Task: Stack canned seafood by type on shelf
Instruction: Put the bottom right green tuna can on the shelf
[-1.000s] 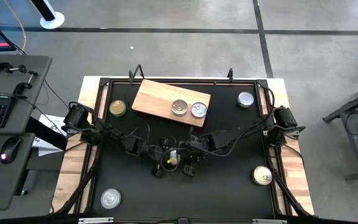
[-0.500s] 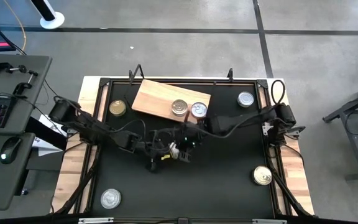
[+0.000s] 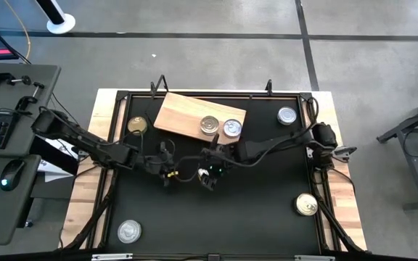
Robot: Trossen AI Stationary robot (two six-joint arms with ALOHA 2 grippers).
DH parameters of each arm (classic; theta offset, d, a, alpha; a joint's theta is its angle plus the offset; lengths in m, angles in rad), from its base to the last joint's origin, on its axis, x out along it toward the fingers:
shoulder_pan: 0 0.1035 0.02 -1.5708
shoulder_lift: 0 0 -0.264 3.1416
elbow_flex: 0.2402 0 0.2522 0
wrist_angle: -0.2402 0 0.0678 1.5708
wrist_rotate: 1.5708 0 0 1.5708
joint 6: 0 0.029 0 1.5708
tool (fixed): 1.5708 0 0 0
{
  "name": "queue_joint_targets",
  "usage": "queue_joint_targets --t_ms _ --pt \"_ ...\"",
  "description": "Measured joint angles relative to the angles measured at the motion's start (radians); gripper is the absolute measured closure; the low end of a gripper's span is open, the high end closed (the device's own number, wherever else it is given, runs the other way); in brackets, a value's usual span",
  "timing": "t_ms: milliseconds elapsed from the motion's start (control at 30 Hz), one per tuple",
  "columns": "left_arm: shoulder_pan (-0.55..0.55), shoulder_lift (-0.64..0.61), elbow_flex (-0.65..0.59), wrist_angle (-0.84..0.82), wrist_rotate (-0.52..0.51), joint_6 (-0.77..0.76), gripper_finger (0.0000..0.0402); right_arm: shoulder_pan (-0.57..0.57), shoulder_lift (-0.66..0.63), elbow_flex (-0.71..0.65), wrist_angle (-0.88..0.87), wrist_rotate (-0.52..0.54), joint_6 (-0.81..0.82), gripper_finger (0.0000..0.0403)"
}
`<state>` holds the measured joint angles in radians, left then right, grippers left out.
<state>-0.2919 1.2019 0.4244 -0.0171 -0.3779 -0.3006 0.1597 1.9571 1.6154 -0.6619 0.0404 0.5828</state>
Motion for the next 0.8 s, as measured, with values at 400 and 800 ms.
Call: queue_joint_targets --t_ms 400,800 --pt "0.078 -0.017 -0.016 0.033 0.061 0.114 0.0401 0.036 0.070 0.020 -0.036 0.126 0.377 0.0114" --pt "0.124 -0.039 -0.010 0.029 0.118 0.120 0.0401 0.046 0.131 0.020 -0.038 0.130 0.411 0.0144"
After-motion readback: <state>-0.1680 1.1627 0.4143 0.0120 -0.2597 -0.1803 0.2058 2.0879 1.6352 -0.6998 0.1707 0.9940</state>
